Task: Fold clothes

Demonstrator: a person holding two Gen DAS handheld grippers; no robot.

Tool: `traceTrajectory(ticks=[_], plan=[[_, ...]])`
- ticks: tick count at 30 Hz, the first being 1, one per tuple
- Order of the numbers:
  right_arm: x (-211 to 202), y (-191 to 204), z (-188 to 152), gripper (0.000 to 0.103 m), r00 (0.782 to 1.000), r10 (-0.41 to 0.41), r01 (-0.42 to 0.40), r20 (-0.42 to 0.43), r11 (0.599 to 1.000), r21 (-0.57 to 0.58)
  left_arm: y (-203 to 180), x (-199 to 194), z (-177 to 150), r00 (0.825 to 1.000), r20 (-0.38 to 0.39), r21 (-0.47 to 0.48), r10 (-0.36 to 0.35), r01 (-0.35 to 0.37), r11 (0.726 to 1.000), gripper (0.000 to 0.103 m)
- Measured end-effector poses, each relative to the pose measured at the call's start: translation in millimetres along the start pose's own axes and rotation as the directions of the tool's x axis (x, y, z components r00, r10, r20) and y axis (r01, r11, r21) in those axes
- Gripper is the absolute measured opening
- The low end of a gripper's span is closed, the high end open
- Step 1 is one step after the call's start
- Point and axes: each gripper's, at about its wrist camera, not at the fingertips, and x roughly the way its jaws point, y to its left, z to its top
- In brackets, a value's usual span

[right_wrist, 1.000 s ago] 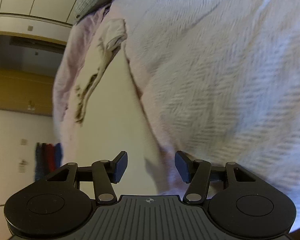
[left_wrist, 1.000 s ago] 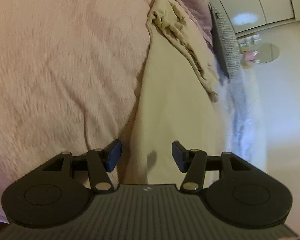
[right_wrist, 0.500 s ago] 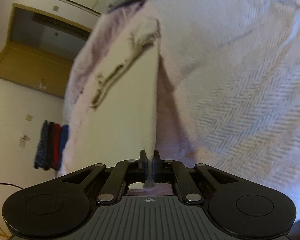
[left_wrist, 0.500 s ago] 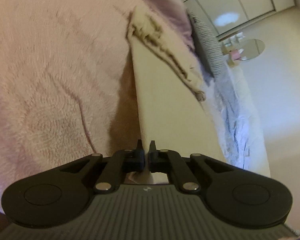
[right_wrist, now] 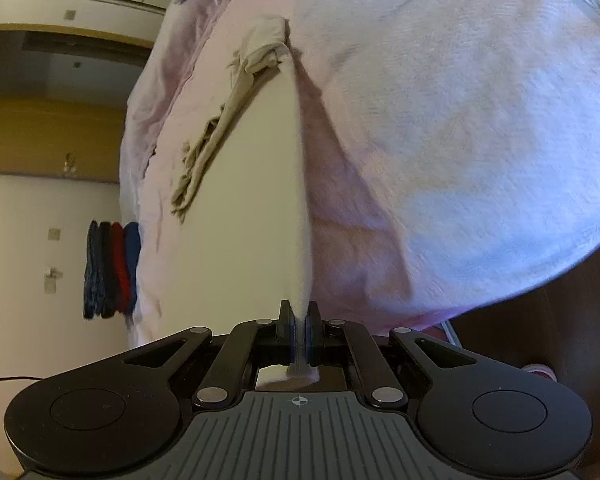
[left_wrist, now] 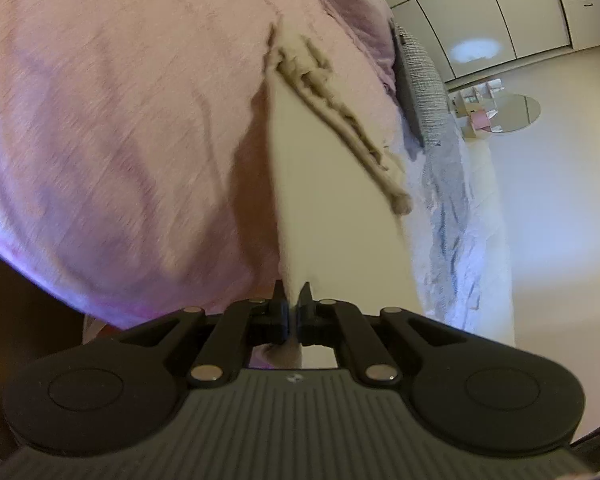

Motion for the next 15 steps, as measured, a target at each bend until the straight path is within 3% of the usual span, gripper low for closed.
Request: traceTrajectory(ticks=[4,9,12,13,15], plan=[[8,50,53,0.003,0.998,0.018,-0.014,0.063,0.998,-0.061,-24,20,69,0.997,0.024,0.005,-0.074,0.074,0.997,0.002],[47,110,148,0.003,0.982,0.012,0.006,0.189,0.995,-0.097,-46,82,174,0.987,0.045,0.023,-0.154,0.153,0.988,0.002],[91,121,205,0.003,0.97,-0.019,0.033,0.242,0.998,-0.052,-48,130,236,0.986,0.045,-0.002,-0.161,0.161,0.987,0.005],[105,117,222,0.003,0.968,-0.024,0.025,0.249,1.0,-0.001,-44,146,254,0.988,0.041,-0.027,-0.151,0.152,0.988,0.011],[129,108,253,0.025,0.963,-0.039,0.013,0.267,0.995,0.097,-35,173,283,0.994,0.028,-0.071,-0.102,0.104,0.992,0.013]])
